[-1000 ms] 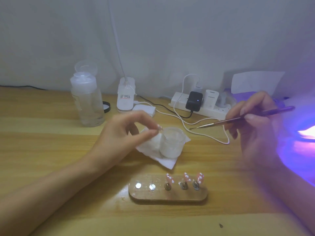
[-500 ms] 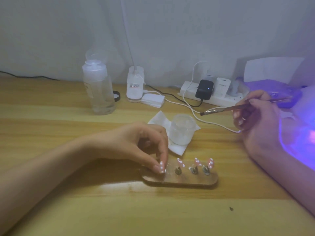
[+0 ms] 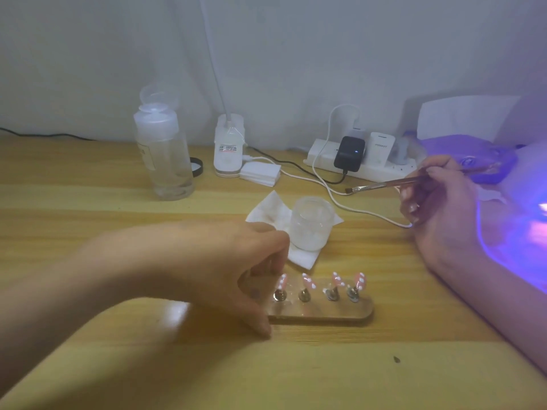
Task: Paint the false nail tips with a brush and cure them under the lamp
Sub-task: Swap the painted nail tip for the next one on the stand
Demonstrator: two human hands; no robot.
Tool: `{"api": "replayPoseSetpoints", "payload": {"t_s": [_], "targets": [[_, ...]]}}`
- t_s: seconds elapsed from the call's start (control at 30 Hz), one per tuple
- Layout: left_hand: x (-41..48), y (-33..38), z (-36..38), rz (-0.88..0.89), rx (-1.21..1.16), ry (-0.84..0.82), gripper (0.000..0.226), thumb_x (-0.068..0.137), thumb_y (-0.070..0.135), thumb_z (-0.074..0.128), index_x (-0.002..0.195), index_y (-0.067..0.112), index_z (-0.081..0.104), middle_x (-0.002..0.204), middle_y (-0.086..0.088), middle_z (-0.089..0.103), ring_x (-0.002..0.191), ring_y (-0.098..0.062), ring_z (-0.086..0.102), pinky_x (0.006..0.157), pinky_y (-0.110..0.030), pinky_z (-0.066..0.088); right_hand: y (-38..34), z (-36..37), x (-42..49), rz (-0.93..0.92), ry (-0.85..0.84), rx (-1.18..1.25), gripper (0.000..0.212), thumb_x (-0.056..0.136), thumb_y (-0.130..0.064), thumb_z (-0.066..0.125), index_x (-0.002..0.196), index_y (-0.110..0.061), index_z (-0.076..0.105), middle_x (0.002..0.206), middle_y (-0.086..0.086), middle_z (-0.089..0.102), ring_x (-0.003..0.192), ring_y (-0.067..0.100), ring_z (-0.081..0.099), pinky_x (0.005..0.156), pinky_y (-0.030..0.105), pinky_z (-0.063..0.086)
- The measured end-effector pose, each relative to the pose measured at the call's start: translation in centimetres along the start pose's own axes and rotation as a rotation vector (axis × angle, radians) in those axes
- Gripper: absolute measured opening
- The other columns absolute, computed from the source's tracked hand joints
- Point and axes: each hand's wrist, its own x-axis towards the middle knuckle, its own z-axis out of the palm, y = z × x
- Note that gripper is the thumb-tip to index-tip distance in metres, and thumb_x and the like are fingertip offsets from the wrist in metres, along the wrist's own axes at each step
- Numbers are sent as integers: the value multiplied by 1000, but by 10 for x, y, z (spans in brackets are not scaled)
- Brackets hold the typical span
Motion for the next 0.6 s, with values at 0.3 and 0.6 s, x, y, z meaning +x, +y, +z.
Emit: {"api": "replayPoseSetpoints", "payload": {"t_s": [0.3, 0.6], "targets": [[-11, 6, 6, -46, 121, 172, 44, 74, 75, 55, 97, 45, 33, 104, 26, 40, 88, 3, 48, 63, -17, 40, 0, 0, -1, 33, 3, 20, 22, 97, -7, 34, 85, -20, 48, 54, -5, 56, 49, 10, 49, 40, 17, 28], [1, 22, 23, -34, -99, 513, 40, 69, 70, 55, 100, 47, 46, 108, 28, 46, 103, 4, 43, 79, -25, 45, 1, 2, -4, 2, -68, -71, 25, 102, -17, 44, 78, -24, 47, 58, -1, 62, 46, 11, 45, 40, 17, 31]]}}
